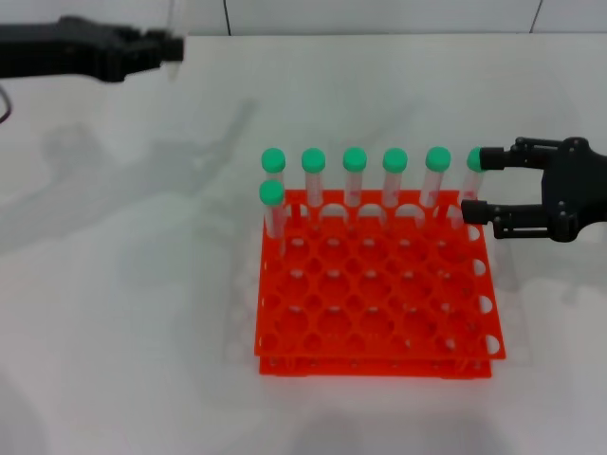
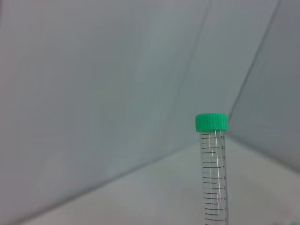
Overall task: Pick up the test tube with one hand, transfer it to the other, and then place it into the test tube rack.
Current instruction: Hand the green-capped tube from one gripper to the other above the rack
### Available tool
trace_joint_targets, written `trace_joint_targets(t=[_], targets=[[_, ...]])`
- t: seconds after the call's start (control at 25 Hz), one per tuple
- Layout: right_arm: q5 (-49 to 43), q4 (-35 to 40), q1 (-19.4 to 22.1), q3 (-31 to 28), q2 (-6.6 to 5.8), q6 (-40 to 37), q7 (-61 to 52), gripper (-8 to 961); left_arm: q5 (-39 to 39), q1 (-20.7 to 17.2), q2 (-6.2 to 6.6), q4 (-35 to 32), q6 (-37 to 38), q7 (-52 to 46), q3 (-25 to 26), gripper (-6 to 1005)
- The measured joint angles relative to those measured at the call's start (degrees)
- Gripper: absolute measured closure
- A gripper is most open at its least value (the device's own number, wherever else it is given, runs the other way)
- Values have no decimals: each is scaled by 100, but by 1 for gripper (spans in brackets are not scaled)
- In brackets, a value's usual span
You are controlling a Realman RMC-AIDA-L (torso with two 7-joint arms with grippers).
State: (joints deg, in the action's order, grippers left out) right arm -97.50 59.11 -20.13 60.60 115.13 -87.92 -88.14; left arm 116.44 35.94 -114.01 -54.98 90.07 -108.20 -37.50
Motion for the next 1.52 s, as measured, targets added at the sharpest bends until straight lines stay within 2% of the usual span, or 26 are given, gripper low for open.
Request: trace_joint_targets(t=[0.2, 0.4, 0.68, 0.88, 1.12, 1.52], targets=[[18, 18, -12, -66, -7, 13, 0, 207, -664, 317, -77, 829, -86, 809, -22, 808], [33, 56, -13, -262, -9, -82, -2, 208, -819, 587, -205, 1521, -77, 1513, -22, 808], [78, 96, 0, -544, -9, -277, -18, 209, -913, 677, -377, 2123, 0, 2117, -85, 808], [88, 106, 0, -756, -17, -524, -10, 210, -971, 683, -492, 2293, 33, 2244, -271, 808], [83, 174, 9, -787, -38, -579, -17, 211, -1102, 692, -506, 2553, 60, 2372, -577, 808], [89, 244, 71, -1012, -24, -627, -27, 212, -1030, 675, -493, 2577, 67, 2324, -988, 808]])
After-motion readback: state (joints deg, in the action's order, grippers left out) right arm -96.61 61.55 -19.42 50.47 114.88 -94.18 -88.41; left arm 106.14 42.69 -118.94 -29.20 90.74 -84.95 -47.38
